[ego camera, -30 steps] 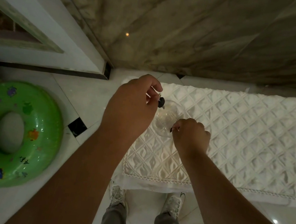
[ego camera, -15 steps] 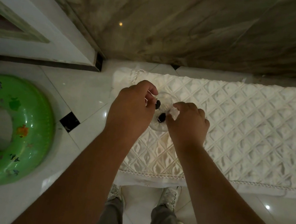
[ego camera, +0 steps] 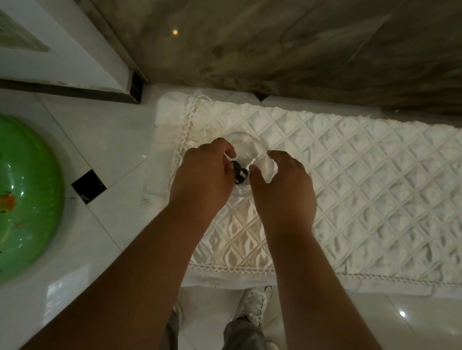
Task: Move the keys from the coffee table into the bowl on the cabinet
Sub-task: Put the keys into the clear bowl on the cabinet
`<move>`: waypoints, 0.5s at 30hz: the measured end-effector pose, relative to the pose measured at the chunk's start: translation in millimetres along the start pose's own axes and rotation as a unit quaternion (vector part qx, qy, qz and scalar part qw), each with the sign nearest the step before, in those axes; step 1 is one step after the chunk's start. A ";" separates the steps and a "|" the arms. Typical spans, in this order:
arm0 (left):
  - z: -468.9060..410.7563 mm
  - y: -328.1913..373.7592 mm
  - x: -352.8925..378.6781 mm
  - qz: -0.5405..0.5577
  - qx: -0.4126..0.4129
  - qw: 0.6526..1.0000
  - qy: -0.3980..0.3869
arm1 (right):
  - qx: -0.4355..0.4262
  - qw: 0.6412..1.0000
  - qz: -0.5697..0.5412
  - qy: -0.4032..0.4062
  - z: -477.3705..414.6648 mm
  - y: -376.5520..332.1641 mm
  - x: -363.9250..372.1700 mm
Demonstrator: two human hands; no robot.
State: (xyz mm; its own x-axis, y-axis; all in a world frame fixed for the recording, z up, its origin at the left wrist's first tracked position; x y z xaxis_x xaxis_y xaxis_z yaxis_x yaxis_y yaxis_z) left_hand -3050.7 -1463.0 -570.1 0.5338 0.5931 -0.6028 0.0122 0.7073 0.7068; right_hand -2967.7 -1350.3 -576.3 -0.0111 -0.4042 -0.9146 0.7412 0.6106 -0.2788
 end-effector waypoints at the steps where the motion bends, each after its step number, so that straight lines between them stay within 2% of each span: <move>1: -0.3 -1.6 1.3 -0.005 -0.003 1.000 -0.002 | 0.002 1.000 0.003 0.000 0.8 1.9 1.3; 9: 11.1 -5.2 -4.1 0.004 -0.018 1.000 -0.025 | 0.014 0.999 -0.031 -0.004 8.7 1.4 0.9; 15: 45.4 22.2 -33.5 0.091 0.007 0.996 0.021 | 0.028 0.994 -0.102 0.012 23.5 -10.3 -42.6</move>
State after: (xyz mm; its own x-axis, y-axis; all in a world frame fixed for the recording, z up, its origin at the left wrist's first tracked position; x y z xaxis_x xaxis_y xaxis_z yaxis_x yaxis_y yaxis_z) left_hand -3029.9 -1484.6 -517.3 0.4924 0.7268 -0.4788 -0.0704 0.5815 0.8105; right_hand -2959.1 -1355.4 -527.6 -0.1808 -0.4983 -0.8479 0.7576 0.4792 -0.4431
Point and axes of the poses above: each hand's wrist, its own z-axis away from the middle knuckle, its own x-axis out of the palm, y = z × x, the point moved 2 cm from there along -z, towards the middle knuckle, and after that the axes turned 14 degrees about z, right-handed, at the moved point
